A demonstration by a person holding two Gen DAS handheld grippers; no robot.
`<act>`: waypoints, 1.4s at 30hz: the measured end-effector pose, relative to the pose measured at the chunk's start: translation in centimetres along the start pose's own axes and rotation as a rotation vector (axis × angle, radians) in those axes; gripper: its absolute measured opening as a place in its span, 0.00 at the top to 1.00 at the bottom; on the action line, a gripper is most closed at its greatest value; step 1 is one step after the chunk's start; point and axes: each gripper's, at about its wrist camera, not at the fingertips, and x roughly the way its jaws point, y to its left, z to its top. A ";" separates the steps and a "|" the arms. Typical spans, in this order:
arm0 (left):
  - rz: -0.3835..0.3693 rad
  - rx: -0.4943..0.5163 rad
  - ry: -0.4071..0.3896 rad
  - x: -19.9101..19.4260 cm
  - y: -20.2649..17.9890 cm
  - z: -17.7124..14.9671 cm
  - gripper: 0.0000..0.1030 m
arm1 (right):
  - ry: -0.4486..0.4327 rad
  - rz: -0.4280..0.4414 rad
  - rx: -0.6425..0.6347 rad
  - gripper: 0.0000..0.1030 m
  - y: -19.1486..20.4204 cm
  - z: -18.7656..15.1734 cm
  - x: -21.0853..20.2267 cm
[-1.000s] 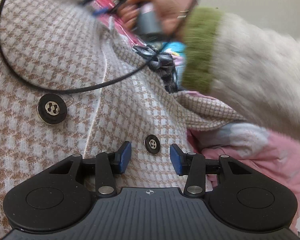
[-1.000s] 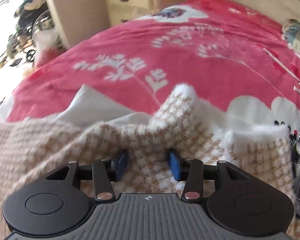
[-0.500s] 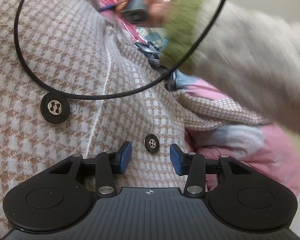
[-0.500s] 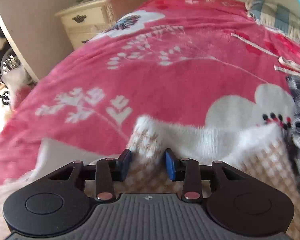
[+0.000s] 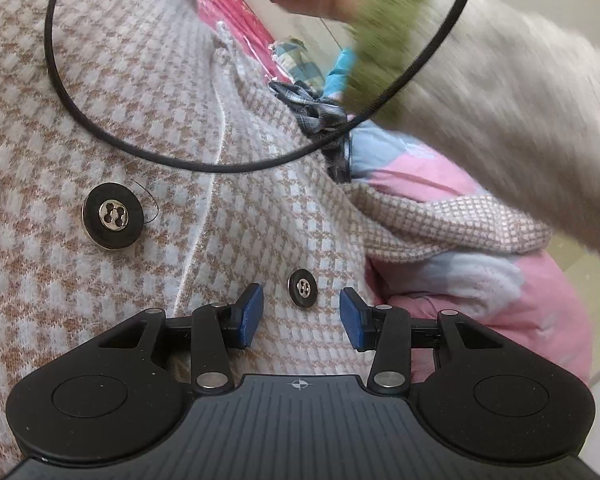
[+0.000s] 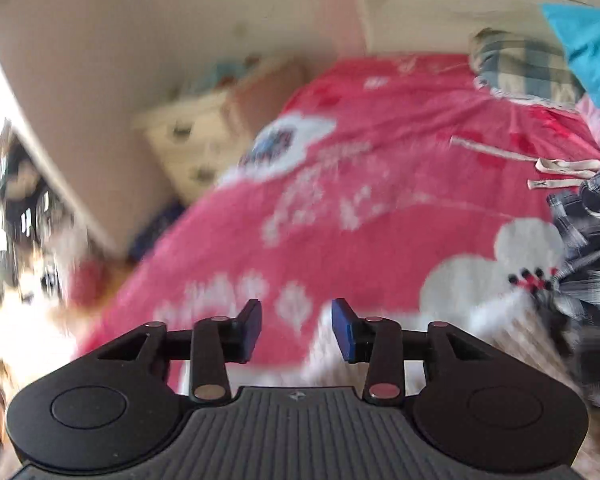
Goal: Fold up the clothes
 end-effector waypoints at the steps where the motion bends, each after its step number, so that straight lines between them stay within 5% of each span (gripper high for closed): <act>1: -0.001 -0.002 0.000 -0.1 0.0 0.0 0.59 | 0.018 -0.001 -0.049 0.65 0.4 -0.5 -0.1; 6: -0.003 -0.011 0.004 -0.3 0.1 0.2 0.59 | 0.105 -0.015 -0.233 0.86 2.4 -3.0 2.2; 11: 0.007 0.002 -0.001 -0.3 -0.1 0.1 0.59 | 0.100 -0.055 -0.185 0.96 2.3 -3.1 7.4; 15: 0.019 0.028 -0.006 -0.1 -0.5 -0.1 0.59 | 0.065 -0.044 -0.019 0.94 0.6 -1.6 8.5; 18: 0.019 0.035 -0.007 0.4 -0.8 -0.2 0.59 | 0.001 0.027 0.069 0.92 -1.0 -0.8 5.6; 30: 0.002 0.059 -0.014 0.5 -0.6 -0.4 0.59 | 0.153 0.029 -0.016 0.91 -2.0 -2.6 4.6; 37: 0.012 0.097 -0.020 0.6 -1.1 -0.8 0.58 | -0.030 -0.025 -0.039 0.85 -8.9 0.7 -14.8; 42: 0.022 0.111 -0.014 0.5 -1.3 -0.7 0.58 | -0.081 -0.130 0.112 0.73 -15.1 -3.2 -29.5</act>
